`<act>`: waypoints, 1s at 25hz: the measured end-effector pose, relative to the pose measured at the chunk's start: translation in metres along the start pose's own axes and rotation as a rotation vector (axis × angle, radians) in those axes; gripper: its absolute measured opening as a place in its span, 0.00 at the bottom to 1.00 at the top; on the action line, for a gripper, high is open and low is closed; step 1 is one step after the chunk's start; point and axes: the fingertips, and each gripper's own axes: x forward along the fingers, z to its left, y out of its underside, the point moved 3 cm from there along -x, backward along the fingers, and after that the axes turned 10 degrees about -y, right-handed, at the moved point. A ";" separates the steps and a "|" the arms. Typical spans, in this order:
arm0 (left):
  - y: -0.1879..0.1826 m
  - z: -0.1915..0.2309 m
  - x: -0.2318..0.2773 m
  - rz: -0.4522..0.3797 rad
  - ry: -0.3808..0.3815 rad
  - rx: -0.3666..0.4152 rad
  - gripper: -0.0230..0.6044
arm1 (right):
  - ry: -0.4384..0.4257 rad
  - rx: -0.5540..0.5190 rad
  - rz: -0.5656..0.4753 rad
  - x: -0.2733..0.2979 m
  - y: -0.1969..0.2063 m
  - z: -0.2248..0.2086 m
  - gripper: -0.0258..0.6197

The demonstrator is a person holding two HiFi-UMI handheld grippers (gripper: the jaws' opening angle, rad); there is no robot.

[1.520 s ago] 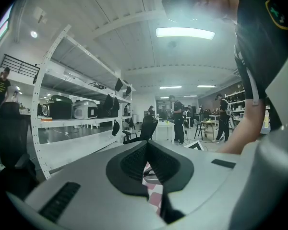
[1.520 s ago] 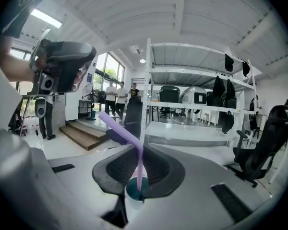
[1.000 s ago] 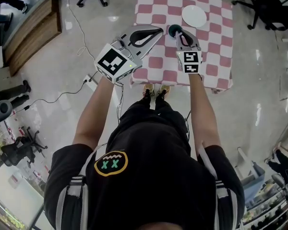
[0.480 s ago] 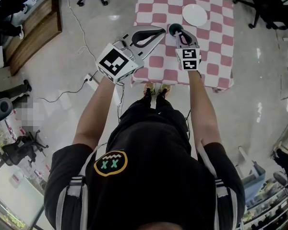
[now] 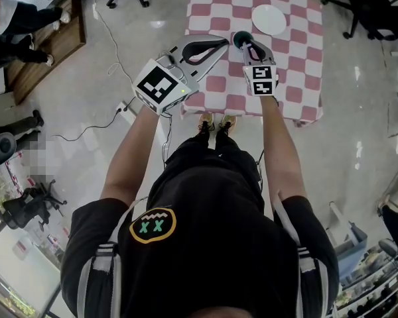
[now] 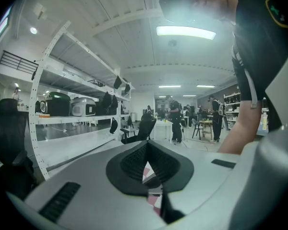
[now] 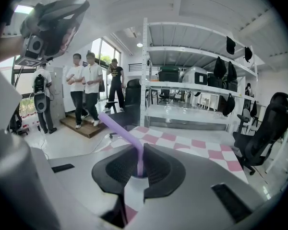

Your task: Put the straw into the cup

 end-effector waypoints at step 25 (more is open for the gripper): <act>-0.008 -0.014 -0.020 -0.024 0.006 0.018 0.06 | -0.028 -0.141 -0.213 -0.084 -0.100 0.029 0.27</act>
